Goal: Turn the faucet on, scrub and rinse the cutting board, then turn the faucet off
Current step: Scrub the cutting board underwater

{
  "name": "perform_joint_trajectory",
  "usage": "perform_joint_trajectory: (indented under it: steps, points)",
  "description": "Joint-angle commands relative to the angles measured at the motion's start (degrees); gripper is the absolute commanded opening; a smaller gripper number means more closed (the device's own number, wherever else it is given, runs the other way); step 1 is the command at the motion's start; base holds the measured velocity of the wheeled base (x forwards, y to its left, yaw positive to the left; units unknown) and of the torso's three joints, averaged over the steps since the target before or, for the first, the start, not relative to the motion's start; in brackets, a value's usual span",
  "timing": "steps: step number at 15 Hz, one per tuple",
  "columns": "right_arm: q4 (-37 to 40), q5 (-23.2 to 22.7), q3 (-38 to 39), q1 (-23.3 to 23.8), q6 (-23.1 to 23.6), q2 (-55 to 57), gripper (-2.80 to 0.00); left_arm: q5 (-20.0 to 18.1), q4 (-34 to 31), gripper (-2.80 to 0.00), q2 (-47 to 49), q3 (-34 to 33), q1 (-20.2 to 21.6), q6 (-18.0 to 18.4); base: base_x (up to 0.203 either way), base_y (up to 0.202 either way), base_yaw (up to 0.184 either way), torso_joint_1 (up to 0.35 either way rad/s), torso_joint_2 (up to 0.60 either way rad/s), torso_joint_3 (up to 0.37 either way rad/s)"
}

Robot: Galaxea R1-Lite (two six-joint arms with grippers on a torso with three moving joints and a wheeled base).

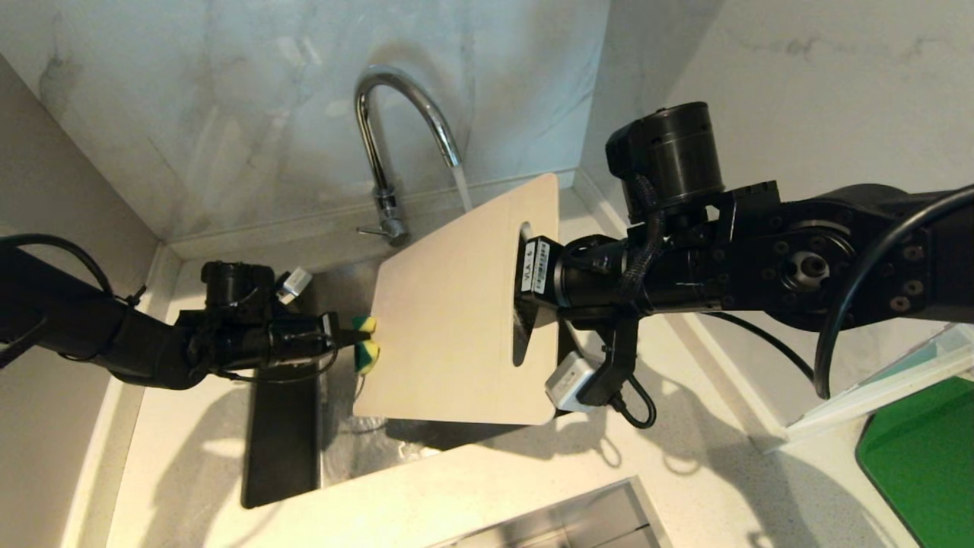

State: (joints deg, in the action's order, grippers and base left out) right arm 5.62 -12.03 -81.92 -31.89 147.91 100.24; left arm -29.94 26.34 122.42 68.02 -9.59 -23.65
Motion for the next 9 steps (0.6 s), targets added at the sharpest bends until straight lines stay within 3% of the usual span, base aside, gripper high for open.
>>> perform_joint_trajectory:
  steps: [1,5,9]
  points:
    - [0.1,0.0,0.1,0.0,0.8,-0.1,-2.80,-1.2,0.1,-2.80,2.6,1.2,1.8,0.1,0.000,0.000,0.000,0.000,0.00,0.000]
    - [0.1,0.0,0.4,0.1,0.8,0.0,-2.80,-1.6,-0.5,-2.80,-0.6,1.9,1.7,-0.1,0.000,0.000,0.000,0.000,0.00,0.000]
    - [0.1,0.0,0.8,0.1,0.8,0.1,-2.80,-1.5,-3.6,-2.80,-7.9,1.5,-2.0,-2.6,0.000,0.000,0.000,0.000,0.00,0.000]
